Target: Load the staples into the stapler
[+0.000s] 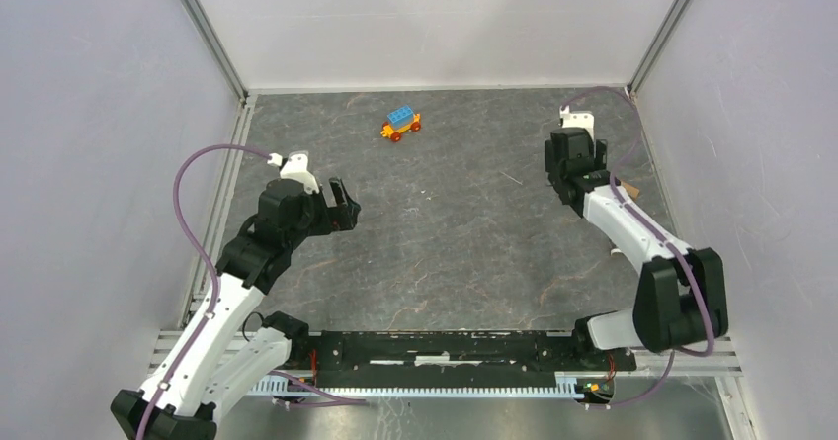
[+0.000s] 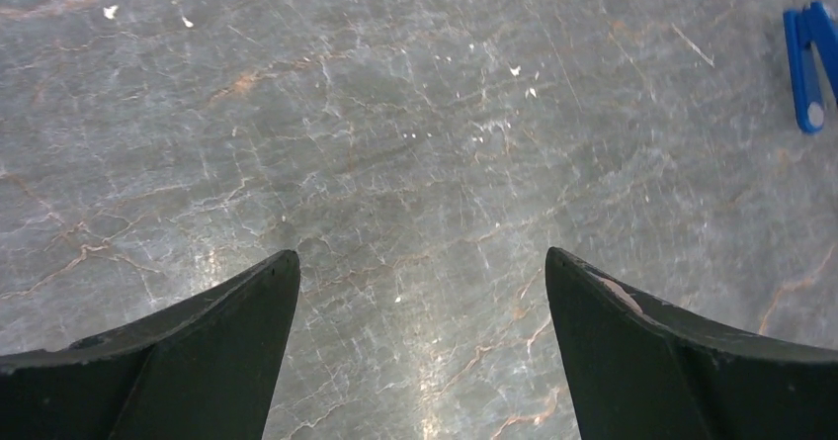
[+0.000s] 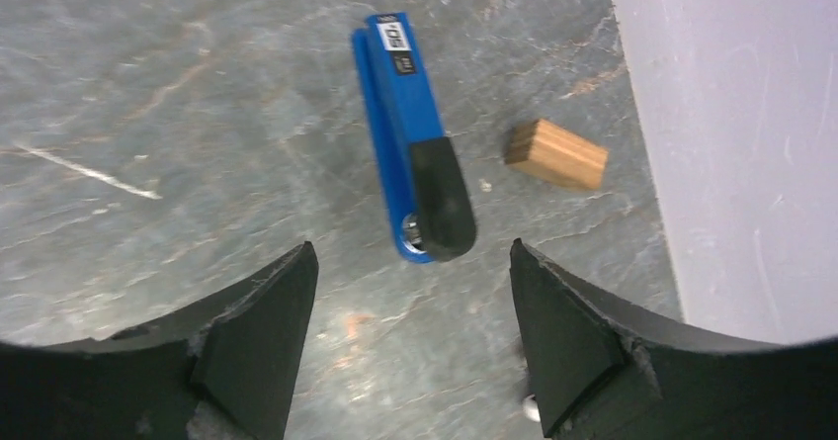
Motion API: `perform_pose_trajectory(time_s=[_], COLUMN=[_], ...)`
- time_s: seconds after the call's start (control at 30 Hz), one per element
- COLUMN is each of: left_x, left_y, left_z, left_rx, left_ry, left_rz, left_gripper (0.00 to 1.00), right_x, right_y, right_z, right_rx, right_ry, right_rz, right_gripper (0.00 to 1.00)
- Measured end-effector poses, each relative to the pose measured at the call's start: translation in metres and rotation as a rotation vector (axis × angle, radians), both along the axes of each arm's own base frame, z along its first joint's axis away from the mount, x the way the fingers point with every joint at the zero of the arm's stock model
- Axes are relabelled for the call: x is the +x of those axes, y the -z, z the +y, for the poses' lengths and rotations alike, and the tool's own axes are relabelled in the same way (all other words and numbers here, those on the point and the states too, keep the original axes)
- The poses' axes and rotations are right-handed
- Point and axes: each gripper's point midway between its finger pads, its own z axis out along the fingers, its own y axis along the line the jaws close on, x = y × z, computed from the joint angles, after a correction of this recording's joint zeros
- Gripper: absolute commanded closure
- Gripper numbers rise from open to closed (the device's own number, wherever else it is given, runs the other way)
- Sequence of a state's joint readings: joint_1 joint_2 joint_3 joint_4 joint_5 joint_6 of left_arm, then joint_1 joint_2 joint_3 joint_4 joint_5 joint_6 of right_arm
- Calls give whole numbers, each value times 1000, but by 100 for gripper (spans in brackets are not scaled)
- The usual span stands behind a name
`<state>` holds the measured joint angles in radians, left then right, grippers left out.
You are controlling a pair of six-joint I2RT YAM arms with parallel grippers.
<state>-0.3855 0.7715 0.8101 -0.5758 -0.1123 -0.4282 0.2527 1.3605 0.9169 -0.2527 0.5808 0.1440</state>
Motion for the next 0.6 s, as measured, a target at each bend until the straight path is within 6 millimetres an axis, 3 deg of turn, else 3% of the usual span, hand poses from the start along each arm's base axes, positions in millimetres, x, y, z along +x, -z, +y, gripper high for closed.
perform_pose_trajectory(time_s=[0.1, 0.2, 0.5, 0.6], left_x=[-6, -11, -12, -13], left_y=[9, 9, -2, -2], left_z=[-5, -9, -20, -21], left_rx=[0, -8, -28, -29], left_ry=[54, 97, 164, 169], left_rz=[-10, -26, -72, -75], left_gripper=[0, 0, 0, 0], right_x=[7, 16, 29, 25], right_y=[14, 28, 65, 82], right_z=[-26, -42, -59, -67], right_rx=[-32, -10, 43, 64], right_ry=[24, 19, -52, -63], right_rz=[80, 151, 313, 371], right_gripper=[35, 35, 35, 39])
